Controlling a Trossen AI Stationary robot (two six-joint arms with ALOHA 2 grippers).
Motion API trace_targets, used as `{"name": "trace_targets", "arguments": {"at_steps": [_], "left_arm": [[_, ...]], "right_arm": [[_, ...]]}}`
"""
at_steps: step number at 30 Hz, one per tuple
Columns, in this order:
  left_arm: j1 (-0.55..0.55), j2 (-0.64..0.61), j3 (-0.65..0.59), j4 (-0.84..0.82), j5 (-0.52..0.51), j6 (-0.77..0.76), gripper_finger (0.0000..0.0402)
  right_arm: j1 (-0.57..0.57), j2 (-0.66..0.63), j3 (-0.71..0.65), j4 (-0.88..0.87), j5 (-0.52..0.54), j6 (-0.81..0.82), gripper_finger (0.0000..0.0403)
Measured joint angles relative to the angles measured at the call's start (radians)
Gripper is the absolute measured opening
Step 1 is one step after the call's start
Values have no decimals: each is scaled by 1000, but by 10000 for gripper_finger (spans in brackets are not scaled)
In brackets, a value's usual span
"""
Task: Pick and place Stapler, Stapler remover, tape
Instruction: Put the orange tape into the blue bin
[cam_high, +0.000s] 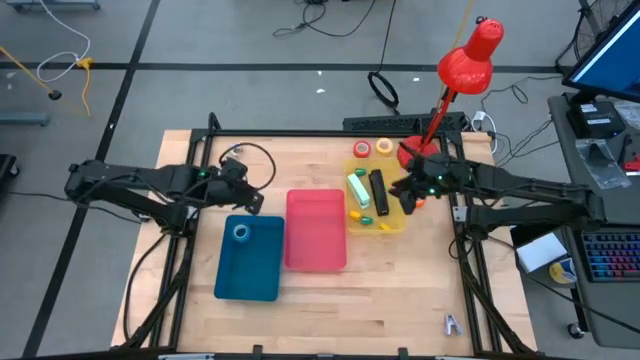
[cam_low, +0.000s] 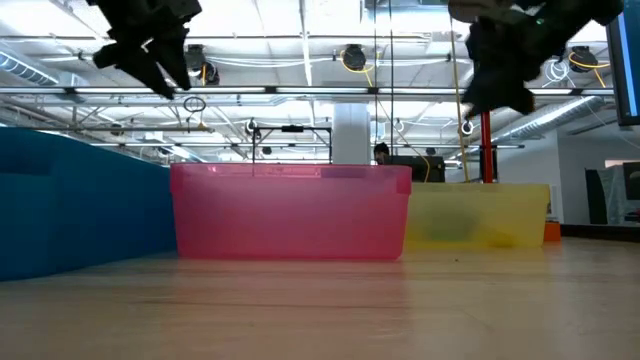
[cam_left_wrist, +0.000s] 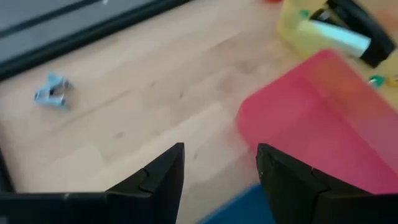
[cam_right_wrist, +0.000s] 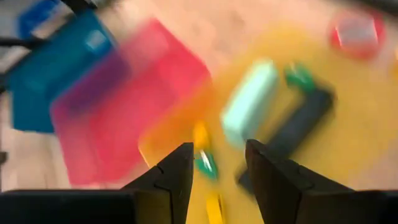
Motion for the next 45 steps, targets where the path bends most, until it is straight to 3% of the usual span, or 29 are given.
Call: {"name": "trace_targets", "arguments": {"at_steps": [8, 19, 32, 45], "left_arm": [[73, 2, 0, 200, 26, 216, 199], [137, 2, 0, 320, 137, 382, 191], [170, 2, 0, 318, 157, 404, 191], [170, 2, 0, 318, 151, 426, 191]], "right_arm": [[-1, 16, 0, -282, -49, 116, 141], [-31, 161, 0, -542, -46, 45, 141], [-159, 321, 0, -487, 8, -79, 141], [-218, 345, 1, -437, 9, -278, 141]]}}
